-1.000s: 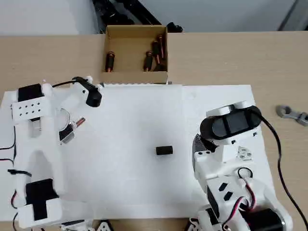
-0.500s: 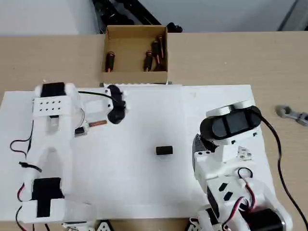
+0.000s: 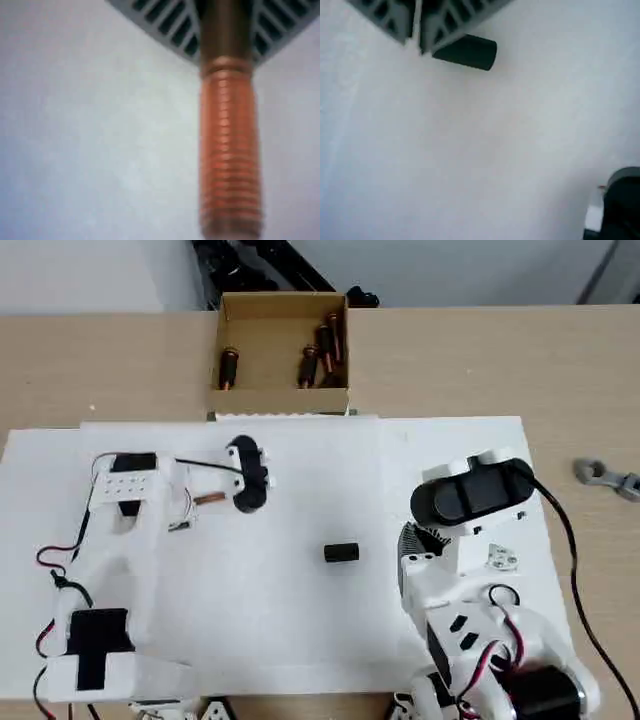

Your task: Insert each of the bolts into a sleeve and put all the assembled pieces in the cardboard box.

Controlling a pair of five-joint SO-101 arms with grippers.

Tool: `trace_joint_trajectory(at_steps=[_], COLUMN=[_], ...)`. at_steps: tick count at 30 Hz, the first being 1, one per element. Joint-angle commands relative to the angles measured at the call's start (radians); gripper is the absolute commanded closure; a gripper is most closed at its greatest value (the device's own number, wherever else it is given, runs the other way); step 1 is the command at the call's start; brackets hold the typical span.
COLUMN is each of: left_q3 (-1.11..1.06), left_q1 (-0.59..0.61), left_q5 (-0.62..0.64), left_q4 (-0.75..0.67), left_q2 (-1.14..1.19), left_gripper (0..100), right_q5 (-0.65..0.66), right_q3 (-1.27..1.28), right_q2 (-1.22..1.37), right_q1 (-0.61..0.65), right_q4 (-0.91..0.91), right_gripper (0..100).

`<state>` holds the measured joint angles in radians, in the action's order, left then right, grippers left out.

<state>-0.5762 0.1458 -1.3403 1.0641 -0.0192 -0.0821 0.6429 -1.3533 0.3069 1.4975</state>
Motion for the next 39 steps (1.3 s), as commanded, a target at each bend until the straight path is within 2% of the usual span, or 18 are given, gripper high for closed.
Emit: trace_joint_trajectory(at_steps=[1,3,11,15,19,24,27,29,35,39], left_q3=[-0.027,-0.045,-0.047,-0.047,-0.053,-0.051,-0.045,-0.027,0.134,0.252], left_q1=[-0.006,-0.005,-0.005,-0.002,-0.003,0.002,0.003,0.002,0.003,0.003], left_q5=[-0.015,-0.012,0.13,0.226,0.238,0.245,0.302,0.325,0.397,0.486], left_q4=[-0.044,-0.048,-0.048,-0.044,-0.041,-0.041,-0.032,0.0,0.239,0.318], left_q2=[-0.008,-0.008,-0.009,-0.009,-0.009,-0.009,-0.02,-0.02,-0.02,-0.02], left_gripper=[100,100,98,87,77,75,75,75,75,75], right_q5=[0.002,0.002,0.002,0.002,0.002,0.002,0.002,0.002,0.002,0.002], right_q3=[-0.003,-0.003,-0.005,-0.005,-0.005,-0.005,-0.005,-0.005,-0.005,-0.005], right_q2=[-0.002,-0.002,-0.002,-0.004,-0.004,-0.005,-0.005,-0.005,-0.005,-0.005], right_q1=[-0.012,-0.012,-0.012,-0.012,-0.012,-0.012,-0.012,-0.012,-0.012,-0.012], right_q4=[-0.018,-0.018,-0.018,-0.018,-0.016,-0.016,-0.016,-0.016,-0.018,-0.018], right_gripper=[99.5,99.5,99.5,99.5,99.5,99.5,99.5,99.5,99.5,99.5])
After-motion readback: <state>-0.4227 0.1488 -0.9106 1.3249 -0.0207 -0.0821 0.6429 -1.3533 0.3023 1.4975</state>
